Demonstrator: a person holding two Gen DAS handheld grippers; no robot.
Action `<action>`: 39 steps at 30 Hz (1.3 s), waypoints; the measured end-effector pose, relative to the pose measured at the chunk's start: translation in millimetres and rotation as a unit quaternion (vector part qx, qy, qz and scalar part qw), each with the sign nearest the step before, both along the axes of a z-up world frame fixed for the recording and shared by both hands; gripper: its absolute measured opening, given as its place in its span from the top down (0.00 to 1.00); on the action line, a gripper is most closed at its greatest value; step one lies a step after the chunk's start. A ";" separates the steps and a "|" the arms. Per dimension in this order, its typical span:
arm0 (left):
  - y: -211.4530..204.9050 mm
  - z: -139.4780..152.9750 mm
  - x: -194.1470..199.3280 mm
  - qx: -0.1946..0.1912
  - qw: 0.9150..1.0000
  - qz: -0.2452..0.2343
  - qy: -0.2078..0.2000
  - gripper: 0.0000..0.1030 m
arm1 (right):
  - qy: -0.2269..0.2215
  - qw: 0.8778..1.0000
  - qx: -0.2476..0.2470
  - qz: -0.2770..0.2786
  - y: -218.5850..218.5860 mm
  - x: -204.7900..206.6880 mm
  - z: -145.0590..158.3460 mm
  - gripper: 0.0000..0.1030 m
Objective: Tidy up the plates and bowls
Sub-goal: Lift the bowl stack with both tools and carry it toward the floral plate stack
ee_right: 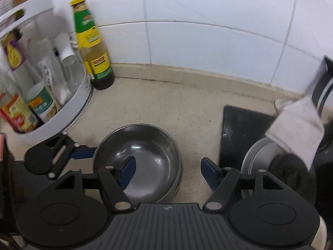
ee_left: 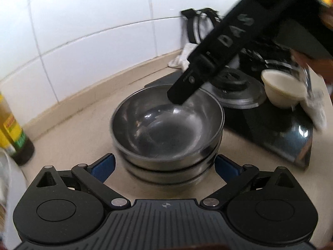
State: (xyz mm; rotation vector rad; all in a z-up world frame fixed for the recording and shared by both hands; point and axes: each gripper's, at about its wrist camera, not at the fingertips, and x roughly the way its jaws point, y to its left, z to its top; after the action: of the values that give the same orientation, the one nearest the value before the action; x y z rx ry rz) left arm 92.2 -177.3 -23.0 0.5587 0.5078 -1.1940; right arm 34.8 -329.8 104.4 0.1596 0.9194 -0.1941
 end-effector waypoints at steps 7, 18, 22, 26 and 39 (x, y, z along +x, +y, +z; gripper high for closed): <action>0.3 -5.8 26.4 0.016 0.998 -0.048 0.043 0.00 | 0.003 0.999 0.051 -0.004 -19.8 17.1 -15.2 0.36; -18.7 -19.4 51.4 0.012 0.989 -0.106 0.102 0.00 | 0.042 0.988 0.151 -0.004 -45.6 37.0 -54.1 0.36; -20.1 -17.1 55.0 0.022 0.987 -0.132 0.094 0.00 | 0.054 0.985 0.164 -0.006 -51.4 43.4 -63.9 0.36; -30.0 -16.8 56.7 0.052 0.984 -0.156 0.067 0.00 | 0.055 0.982 0.181 -0.001 -54.6 46.6 -66.2 0.35; -42.9 -16.7 64.9 0.065 0.983 -0.135 0.108 0.00 | 0.040 0.978 0.203 -0.030 -60.6 41.1 -67.9 0.40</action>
State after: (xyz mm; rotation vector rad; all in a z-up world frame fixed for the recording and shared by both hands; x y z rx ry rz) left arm 157.1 -220.1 -39.7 0.6265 0.7145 -1.4971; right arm 75.9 -390.4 36.5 0.5620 1.0275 -0.0665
